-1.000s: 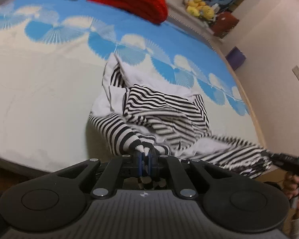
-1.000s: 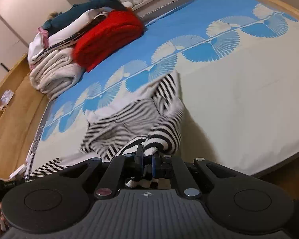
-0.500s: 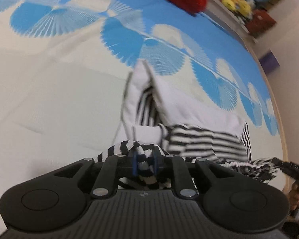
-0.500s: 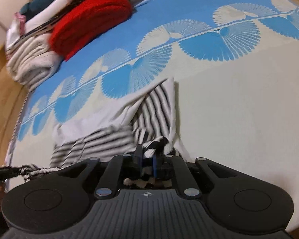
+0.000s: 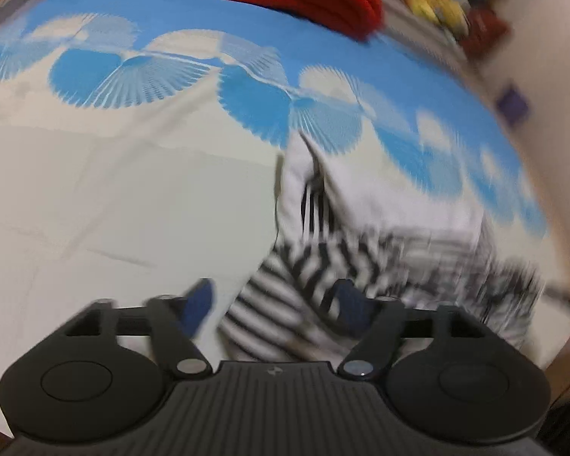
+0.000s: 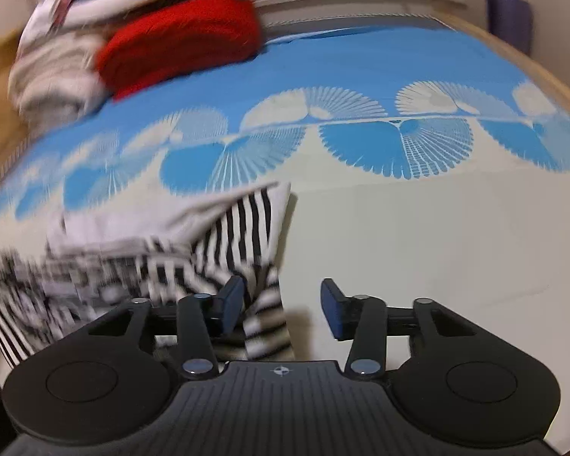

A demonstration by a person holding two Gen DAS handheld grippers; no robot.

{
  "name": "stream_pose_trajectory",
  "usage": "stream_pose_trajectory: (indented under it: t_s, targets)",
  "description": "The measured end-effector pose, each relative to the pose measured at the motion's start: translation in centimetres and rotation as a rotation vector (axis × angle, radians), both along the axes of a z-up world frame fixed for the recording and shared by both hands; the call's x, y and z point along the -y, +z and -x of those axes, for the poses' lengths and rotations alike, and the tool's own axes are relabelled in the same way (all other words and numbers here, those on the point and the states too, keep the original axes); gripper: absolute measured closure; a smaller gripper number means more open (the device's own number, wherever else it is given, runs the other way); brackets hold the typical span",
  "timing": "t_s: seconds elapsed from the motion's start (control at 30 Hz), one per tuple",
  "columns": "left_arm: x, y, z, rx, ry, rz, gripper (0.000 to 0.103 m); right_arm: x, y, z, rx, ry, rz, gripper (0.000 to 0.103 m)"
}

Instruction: Fold small clothes

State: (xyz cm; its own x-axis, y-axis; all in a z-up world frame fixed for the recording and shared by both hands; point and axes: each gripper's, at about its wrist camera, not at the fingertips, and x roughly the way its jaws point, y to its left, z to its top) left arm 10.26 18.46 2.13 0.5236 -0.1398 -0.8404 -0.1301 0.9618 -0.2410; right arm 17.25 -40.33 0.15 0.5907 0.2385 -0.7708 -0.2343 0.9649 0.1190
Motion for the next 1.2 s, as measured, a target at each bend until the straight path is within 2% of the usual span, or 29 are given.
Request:
stream_pose_trajectory:
  t_s: [0.07, 0.13, 0.2, 0.3, 0.43, 0.5, 0.7, 0.77, 0.87, 0.9, 0.93, 1.0, 1.03, 1.1, 1.13, 1.2]
  targets:
    - [2.2, -0.7, 0.4, -0.018, -0.127, -0.104, 0.017, -0.5, -1.0, 0.5, -0.007, 0.035, 0.084, 0.054]
    - [4.2, -1.5, 0.4, -0.022, -0.209, -0.2, 0.017, -1.2, -1.7, 0.8, 0.006, 0.076, 0.178, 0.053]
    - [5.8, -2.0, 0.0, -0.003, -0.257, -0.29, 0.017, -1.7, -2.1, 0.9, 0.029, 0.104, 0.222, 0.053]
    - [6.8, -2.4, -1.1, 0.036, -0.261, -0.361, 0.017, -3.0, -2.7, 0.5, 0.048, 0.151, 0.262, 0.052]
    - [7.4, -2.9, -2.9, 0.061, -0.227, -0.379, 0.017, -5.2, -4.0, -1.1, 0.064, 0.222, 0.339, 0.052]
    - [7.7, -2.9, -3.9, 0.078, -0.215, -0.377, 0.017, -5.9, -4.1, -2.2, 0.083, 0.22, 0.35, 0.052]
    - [8.0, -2.9, -6.9, 0.109, -0.197, -0.307, 0.02, -6.2, -3.3, -5.9, 0.118, 0.136, 0.2, 0.053]
    - [8.1, -3.4, -7.8, 0.094, -0.204, -0.299, 0.027, -6.5, -3.4, -6.7, 0.116, 0.142, 0.17, 0.055]
    - [8.0, -3.8, -8.8, 0.08, -0.221, -0.264, 0.046, -7.1, -3.9, -7.6, 0.097, 0.174, 0.161, 0.061]
    - [7.9, -3.9, -9.1, 0.078, -0.231, -0.25, 0.06, -7.3, -4.1, -7.8, 0.09, 0.182, 0.16, 0.061]
    - [7.9, -4.0, -9.4, 0.071, -0.242, -0.237, 0.082, -7.4, -4.3, -8.2, 0.081, 0.193, 0.154, 0.064]
    - [7.4, -3.9, -9.9, 0.054, -0.234, -0.232, 0.097, -7.4, -4.4, -8.6, 0.059, 0.22, 0.115, 0.095]
    - [6.9, -3.4, -10.0, 0.066, -0.212, -0.226, 0.099, -7.3, -4.2, -8.8, 0.054, 0.233, 0.087, 0.103]
    - [5.6, -1.6, -9.9, 0.14, -0.153, -0.171, 0.1, -6.9, -3.0, -9.1, 0.074, 0.206, 0.025, 0.103]
    - [4.9, -0.6, -9.8, 0.185, -0.111, -0.142, 0.1, -6.3, -2.0, -9.4, 0.097, 0.168, -0.042, 0.103]
    - [3.6, 0.9, -9.9, 0.269, -0.009, -0.097, 0.1, -5.2, -0.1, -9.6, 0.182, 0.087, -0.149, 0.103]
